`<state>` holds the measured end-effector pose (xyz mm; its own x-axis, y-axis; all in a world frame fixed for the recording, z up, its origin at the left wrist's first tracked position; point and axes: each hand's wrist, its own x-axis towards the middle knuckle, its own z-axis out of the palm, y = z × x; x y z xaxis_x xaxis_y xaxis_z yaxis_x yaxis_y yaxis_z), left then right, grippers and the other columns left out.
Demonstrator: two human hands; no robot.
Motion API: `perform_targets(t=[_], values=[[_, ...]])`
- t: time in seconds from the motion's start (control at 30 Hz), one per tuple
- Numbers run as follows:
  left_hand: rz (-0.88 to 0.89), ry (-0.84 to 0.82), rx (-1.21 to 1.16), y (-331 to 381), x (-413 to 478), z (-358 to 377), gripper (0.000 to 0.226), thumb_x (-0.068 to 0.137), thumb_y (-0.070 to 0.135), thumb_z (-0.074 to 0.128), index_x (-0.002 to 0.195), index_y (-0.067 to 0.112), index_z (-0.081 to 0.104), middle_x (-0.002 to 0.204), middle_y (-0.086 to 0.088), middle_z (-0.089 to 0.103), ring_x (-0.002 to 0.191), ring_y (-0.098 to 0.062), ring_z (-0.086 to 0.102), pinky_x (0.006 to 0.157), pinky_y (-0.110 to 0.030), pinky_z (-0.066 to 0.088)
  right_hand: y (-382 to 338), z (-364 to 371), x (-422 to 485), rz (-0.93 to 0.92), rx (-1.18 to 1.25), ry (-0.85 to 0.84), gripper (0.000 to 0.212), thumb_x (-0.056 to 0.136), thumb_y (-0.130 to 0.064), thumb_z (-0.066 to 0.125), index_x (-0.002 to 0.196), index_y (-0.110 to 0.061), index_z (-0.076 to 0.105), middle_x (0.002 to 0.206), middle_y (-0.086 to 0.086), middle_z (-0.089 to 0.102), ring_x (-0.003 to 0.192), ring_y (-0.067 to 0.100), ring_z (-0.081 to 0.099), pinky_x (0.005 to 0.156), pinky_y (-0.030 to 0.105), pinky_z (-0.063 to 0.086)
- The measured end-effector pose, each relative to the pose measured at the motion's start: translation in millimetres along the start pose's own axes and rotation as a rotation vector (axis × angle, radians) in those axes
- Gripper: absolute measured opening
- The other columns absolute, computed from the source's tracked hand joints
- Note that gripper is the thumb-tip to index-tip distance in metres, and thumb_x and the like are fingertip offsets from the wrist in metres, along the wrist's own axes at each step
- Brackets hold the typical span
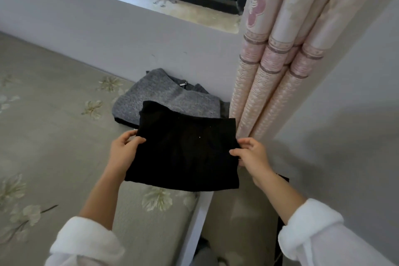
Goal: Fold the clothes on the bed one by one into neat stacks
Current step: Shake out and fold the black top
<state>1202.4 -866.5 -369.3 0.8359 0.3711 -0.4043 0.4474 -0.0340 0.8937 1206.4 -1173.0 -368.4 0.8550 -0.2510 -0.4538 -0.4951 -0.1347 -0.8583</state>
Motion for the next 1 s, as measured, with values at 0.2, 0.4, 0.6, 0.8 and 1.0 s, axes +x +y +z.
perform_targets(t=[0.2,0.4,0.6,0.8,1.0], values=[[0.052,-0.051,0.113,58.0,127.8,-0.1,0.022,0.085,0.013,0.062,0.103,0.023,0.068,0.089,0.000,0.071,0.073,-0.016,0.068,0.060,-0.028,0.050,-53.4,58.1,83.2,-0.022,0.001,0.008,0.033,0.077,-0.003,0.075,0.100,-0.021,0.059,0.113,0.008,0.064,0.101,0.022,0.063,0.089,0.044,0.054],[0.193,-0.003,0.223,89.8,227.5,13.1,0.029,0.087,0.016,0.062,0.116,0.019,0.064,0.101,-0.005,0.068,0.083,-0.017,0.067,0.076,-0.036,0.055,-75.4,100.3,150.8,0.000,0.101,0.088,0.032,0.078,-0.001,0.074,0.099,-0.020,0.058,0.108,0.008,0.064,0.100,0.024,0.064,0.085,0.043,0.057],[0.260,0.130,0.828,47.2,260.6,39.3,0.049,0.095,0.032,0.052,0.141,0.020,0.043,0.136,-0.022,0.047,0.127,-0.040,0.039,0.106,-0.056,0.030,-46.1,125.2,187.5,0.097,-0.165,0.089,0.053,0.082,-0.011,0.073,0.128,-0.010,0.046,0.120,0.008,0.059,0.105,0.025,0.060,0.093,0.041,0.052],[0.399,0.238,0.983,-18.1,195.2,78.5,0.043,0.095,0.028,0.052,0.136,0.016,0.049,0.140,-0.018,0.038,0.127,-0.037,0.031,0.102,-0.061,0.020,-12.6,130.9,179.9,0.154,-0.282,-0.020,0.063,0.078,-0.021,0.078,0.128,-0.013,0.040,0.121,0.007,0.060,0.109,0.026,0.060,0.095,0.044,0.050],[0.270,0.119,0.916,-15.5,186.6,74.3,0.049,0.100,0.038,0.032,0.148,0.024,0.031,0.156,-0.009,0.021,0.144,-0.026,0.011,0.113,-0.054,0.011,-15.1,122.9,168.9,0.105,-0.382,-0.094,0.057,0.081,-0.021,0.074,0.125,-0.011,0.038,0.112,0.008,0.063,0.098,0.023,0.062,0.086,0.038,0.052]])
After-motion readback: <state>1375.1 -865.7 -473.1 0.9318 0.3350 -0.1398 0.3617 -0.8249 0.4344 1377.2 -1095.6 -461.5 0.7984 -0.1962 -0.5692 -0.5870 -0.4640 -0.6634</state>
